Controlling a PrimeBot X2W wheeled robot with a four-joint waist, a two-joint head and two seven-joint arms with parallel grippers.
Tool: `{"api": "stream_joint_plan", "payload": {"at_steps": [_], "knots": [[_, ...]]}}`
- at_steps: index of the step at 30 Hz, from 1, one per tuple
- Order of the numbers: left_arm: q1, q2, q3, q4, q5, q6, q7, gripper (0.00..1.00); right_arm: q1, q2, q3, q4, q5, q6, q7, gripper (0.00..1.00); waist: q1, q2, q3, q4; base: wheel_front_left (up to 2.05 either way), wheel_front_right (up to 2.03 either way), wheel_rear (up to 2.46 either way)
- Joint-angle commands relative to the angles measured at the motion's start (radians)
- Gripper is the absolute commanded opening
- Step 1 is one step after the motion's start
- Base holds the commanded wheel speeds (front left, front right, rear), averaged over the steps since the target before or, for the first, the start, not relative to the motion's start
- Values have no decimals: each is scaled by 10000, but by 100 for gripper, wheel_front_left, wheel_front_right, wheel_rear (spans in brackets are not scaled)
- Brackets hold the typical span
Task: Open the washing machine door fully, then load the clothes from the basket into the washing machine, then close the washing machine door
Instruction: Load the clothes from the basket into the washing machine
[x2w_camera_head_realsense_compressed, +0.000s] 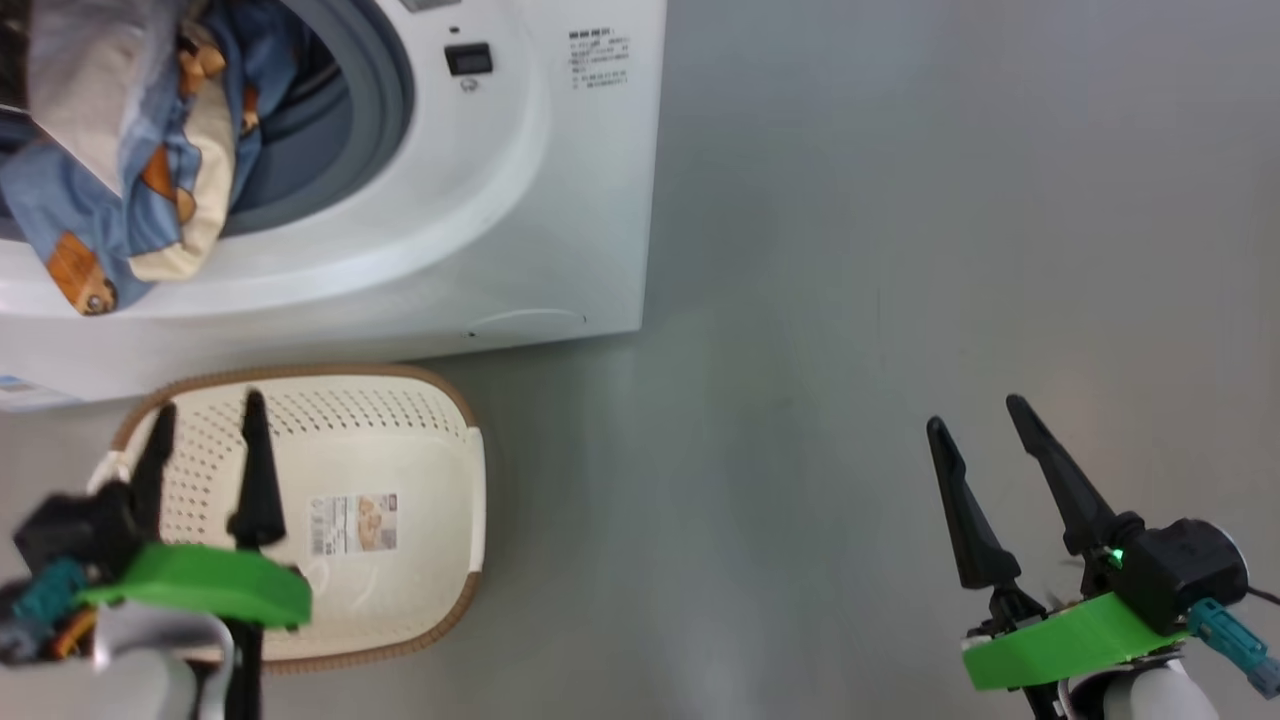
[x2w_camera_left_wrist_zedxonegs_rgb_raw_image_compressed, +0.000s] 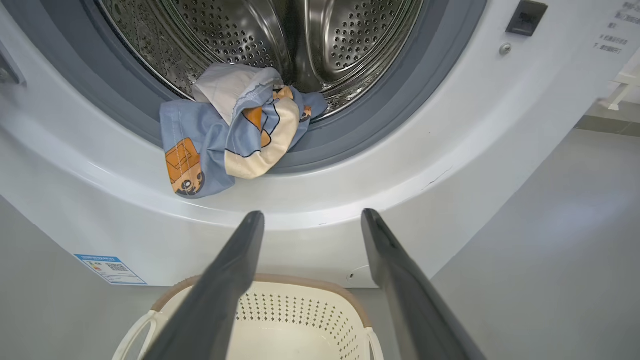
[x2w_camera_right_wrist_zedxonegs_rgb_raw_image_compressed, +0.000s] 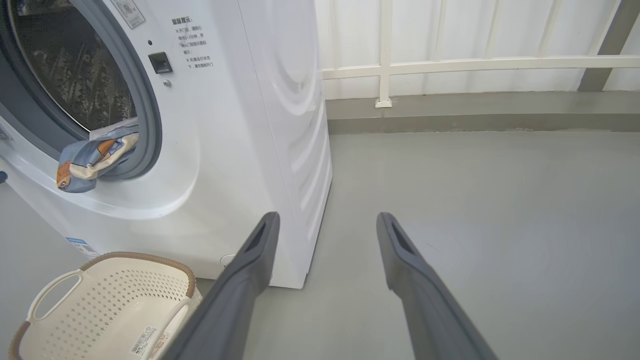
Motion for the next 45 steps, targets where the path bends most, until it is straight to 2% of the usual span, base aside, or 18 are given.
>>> {"api": "stream_joint_plan", "payload": {"at_steps": [1,9,23,32,39,40,42,43,44,45], "knots": [[-716,454,480,105,-58,-136,77,100,-247,-50,305,-202,77,62,-131,100,-1,0,523,-101,0,0,0],[-2340,973,805,963,-242,-465,622,100,-722,-1,424,-105,160,62,-225,100,-1,0,1363,-392,0,0,0],[-5298,2885,1570,1937,-795,-919,3030,100,-1738,268,727,-41,486,62,-260,100,-1,0,2692,-1310,0,0,0],[-6332,3864,1591,2446,-925,-799,4876,100,-2079,419,954,73,690,62,-261,100,-1,0,3108,-1816,0,0,0],[-6777,4336,1445,2543,-1014,-605,6269,100,-2146,468,1033,144,777,62,-261,100,-1,0,3167,-2009,0,0,0],[-6803,4364,1410,2516,-1017,-566,6426,94,-2141,472,1031,148,778,62,-261,100,-1,0,3158,-2014,0,0,0],[-6858,4394,1367,2428,-1040,-509,6657,44,-2137,479,1024,159,774,62,-261,100,-1,0,3143,-2014,0,0,0],[-6888,4402,1358,2392,-1055,-493,6726,7,-2144,482,1030,160,774,62,-261,100,-1,0,3139,-2011,0,0,0],[-6909,4402,1347,2359,-1074,-481,6786,0,-2149,485,1037,159,773,62,-261,100,-1,0,3135,-2004,0,0,0],[-6928,4415,1331,2314,-1067,-479,6811,0,-2153,487,1049,156,773,62,-261,100,-1,0,3130,-1999,0,0,0]]}}
